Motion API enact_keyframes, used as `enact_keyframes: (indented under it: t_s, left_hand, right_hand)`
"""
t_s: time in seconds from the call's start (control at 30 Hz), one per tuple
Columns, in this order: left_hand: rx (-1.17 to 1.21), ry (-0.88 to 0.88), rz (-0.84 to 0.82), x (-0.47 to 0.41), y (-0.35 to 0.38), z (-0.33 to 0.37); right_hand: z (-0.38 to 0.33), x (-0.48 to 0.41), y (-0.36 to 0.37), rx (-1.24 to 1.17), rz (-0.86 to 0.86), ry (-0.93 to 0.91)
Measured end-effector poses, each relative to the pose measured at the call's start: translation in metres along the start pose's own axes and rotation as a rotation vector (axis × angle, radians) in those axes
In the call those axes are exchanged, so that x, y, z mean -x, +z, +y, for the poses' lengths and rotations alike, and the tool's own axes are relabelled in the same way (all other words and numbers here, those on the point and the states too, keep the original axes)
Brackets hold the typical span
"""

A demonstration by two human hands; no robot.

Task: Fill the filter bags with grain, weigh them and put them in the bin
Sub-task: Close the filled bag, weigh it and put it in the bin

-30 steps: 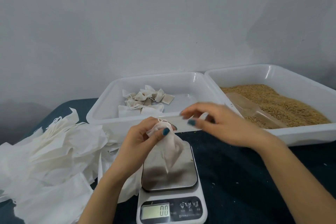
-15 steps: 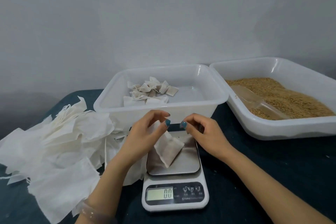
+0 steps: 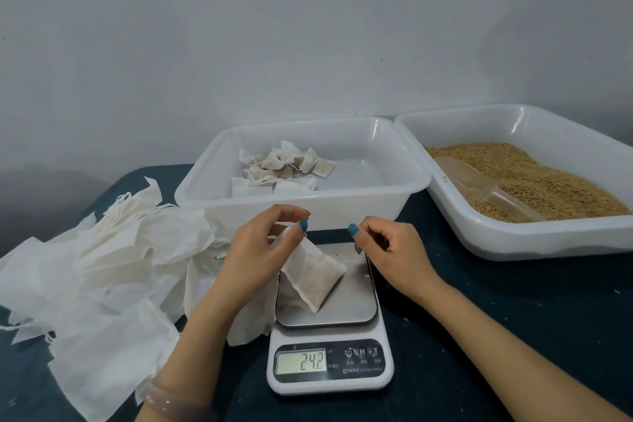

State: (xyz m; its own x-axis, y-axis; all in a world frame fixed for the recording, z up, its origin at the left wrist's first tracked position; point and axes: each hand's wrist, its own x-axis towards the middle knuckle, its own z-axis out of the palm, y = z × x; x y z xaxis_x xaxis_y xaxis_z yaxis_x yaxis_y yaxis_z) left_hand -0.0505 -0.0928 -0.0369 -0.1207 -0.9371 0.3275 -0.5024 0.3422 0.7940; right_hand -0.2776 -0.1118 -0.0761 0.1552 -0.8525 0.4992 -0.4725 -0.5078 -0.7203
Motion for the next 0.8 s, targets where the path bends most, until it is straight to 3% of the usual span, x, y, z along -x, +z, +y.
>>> enact_keyframes:
  t_s: [0.3,0.47,0.7,0.8]
  left_hand:
    - [-0.081,-0.040,0.041,-0.001,-0.003,-0.002]
    - [-0.343,-0.094,-0.028,0.001,-0.009,-0.002]
    - [0.090,0.070,-0.137,-0.001,-0.008,0.023]
    - [-0.019,0.169,-0.038,-0.020,-0.030,0.037]
  right_hand:
    - [0.002,0.000,0.000,0.012,0.006,-0.009]
    - [0.002,0.001,-0.001,0.026,0.006,-0.008]
    - [-0.004,0.001,0.000,0.031,0.027,-0.035]
    - [-0.008,0.000,0.000,0.018,0.029,-0.048]
